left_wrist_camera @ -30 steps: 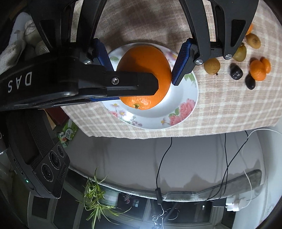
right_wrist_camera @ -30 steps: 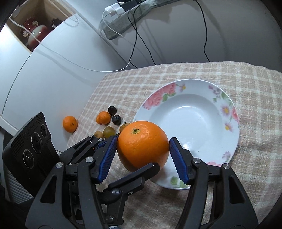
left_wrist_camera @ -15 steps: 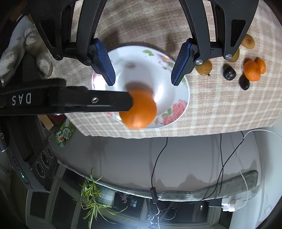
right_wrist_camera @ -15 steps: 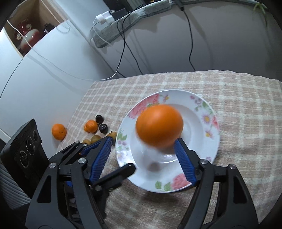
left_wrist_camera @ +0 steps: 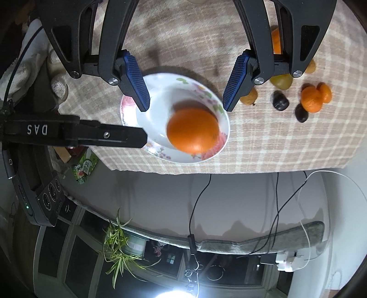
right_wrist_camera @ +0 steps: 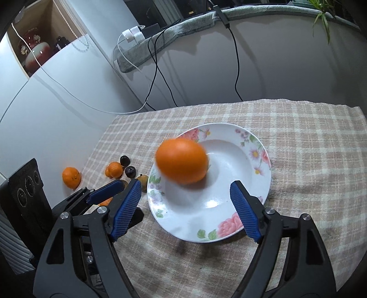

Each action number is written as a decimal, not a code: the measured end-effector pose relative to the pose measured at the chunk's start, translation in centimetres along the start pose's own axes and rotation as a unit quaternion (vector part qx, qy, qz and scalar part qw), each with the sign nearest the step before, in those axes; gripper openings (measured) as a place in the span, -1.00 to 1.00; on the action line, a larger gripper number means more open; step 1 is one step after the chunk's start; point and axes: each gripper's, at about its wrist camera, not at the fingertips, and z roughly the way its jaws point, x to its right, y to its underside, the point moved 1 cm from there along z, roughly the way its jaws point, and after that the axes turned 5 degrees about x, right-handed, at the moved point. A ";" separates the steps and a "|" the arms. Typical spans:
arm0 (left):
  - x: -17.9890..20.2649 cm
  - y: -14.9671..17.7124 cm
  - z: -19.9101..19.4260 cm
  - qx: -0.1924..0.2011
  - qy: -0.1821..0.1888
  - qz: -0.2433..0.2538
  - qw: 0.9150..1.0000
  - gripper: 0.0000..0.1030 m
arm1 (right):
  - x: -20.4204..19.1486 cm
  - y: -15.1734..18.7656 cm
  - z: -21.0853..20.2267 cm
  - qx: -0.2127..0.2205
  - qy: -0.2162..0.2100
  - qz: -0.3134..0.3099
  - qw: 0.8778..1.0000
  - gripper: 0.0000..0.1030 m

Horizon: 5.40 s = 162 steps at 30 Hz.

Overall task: Organize fruits
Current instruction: 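Lower the large orange into the plate and open the right tool, then move the right tool to a mandarin and grasp it, then carry the mandarin into the plate beside the orange and release it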

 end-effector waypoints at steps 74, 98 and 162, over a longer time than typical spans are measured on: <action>-15.0 4.5 -2.7 -0.062 -0.026 -0.097 0.993 -0.39 | -17.3 8.4 12.0 -0.101 -0.054 -0.252 0.961 -0.01; -14.1 4.4 -1.4 -0.082 -0.027 -0.076 0.993 -0.49 | -15.2 7.9 10.5 -0.086 -0.044 -0.234 0.967 -0.22; -5.1 -5.3 7.5 -0.054 0.057 -0.049 0.996 -0.11 | 0.5 3.4 1.1 0.009 0.073 -0.122 0.990 0.26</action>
